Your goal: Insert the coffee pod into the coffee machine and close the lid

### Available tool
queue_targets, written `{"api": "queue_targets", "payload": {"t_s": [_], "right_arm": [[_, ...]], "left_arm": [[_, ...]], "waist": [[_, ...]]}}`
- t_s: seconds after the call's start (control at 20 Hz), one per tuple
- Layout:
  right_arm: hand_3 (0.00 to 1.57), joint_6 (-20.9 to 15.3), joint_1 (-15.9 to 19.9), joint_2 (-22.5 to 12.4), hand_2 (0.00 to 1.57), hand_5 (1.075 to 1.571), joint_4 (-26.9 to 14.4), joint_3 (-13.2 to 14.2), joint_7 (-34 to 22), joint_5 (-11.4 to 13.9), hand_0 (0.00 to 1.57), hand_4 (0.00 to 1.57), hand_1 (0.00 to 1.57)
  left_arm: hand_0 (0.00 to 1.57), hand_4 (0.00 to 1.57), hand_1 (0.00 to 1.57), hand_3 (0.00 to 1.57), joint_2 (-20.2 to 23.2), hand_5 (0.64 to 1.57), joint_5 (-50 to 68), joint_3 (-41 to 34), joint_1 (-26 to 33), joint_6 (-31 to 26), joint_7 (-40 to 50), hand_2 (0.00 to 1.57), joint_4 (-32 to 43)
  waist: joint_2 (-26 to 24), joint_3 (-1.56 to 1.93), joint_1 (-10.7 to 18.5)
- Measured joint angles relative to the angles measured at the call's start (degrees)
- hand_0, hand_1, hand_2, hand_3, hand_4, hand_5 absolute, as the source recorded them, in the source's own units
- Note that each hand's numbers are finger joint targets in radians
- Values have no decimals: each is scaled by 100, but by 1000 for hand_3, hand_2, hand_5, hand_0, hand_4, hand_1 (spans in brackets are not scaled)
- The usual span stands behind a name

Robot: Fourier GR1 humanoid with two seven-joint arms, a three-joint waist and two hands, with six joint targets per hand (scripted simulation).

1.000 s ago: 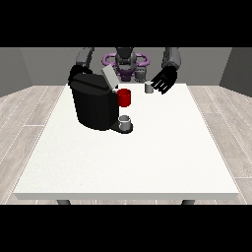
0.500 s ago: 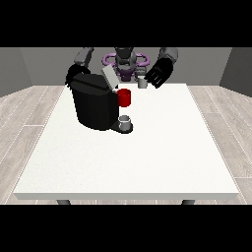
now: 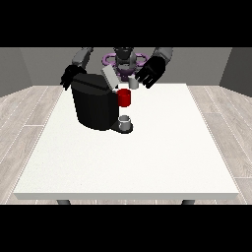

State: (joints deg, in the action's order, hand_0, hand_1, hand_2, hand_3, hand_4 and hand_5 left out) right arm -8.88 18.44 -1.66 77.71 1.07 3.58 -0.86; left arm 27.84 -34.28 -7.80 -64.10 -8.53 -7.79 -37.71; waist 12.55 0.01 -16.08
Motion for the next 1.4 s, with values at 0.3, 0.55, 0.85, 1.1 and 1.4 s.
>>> {"api": "queue_targets", "payload": {"t_s": [0.3, 0.55, 0.85, 1.1, 1.4], "right_arm": [[0, 9, 128, -97, 0, 1571, 33, 83, -55, -8, 0, 481, 0], [0, 13, 115, -114, 0, 1571, 72, 126, -98, -45, 0, 530, 0], [0, -19, 62, -95, 0, 1571, 57, 121, -127, -91, 0, 499, 0], [0, -20, -121, -27, 0, 1571, 147, 41, -44, -64, 0, 513, 0], [0, 12, -117, -51, 0, 1571, 179, 106, 38, -118, 0, 457, 0]], "left_arm": [[1307, 487, 1307, 1239, -71, 1571, -80, 7, -204, 89, 99, 1328, 34], [1326, 503, 1326, 1233, -172, 1571, -148, 46, -210, 107, 145, 1335, 118], [1206, 504, 1206, 1187, -264, 1571, -188, 88, -273, 30, 146, 1261, 149], [1203, 500, 1203, 1200, -356, 1571, -247, 122, -191, 91, 95, 1272, 188], [1164, 492, 1164, 1182, -323, 1571, -284, 90, -270, 101, 80, 1239, 220]], "waist": [[125, 0, -71], [149, 0, -111], [127, 0, -71], [76, -1, -98], [192, 1, -109]]}}
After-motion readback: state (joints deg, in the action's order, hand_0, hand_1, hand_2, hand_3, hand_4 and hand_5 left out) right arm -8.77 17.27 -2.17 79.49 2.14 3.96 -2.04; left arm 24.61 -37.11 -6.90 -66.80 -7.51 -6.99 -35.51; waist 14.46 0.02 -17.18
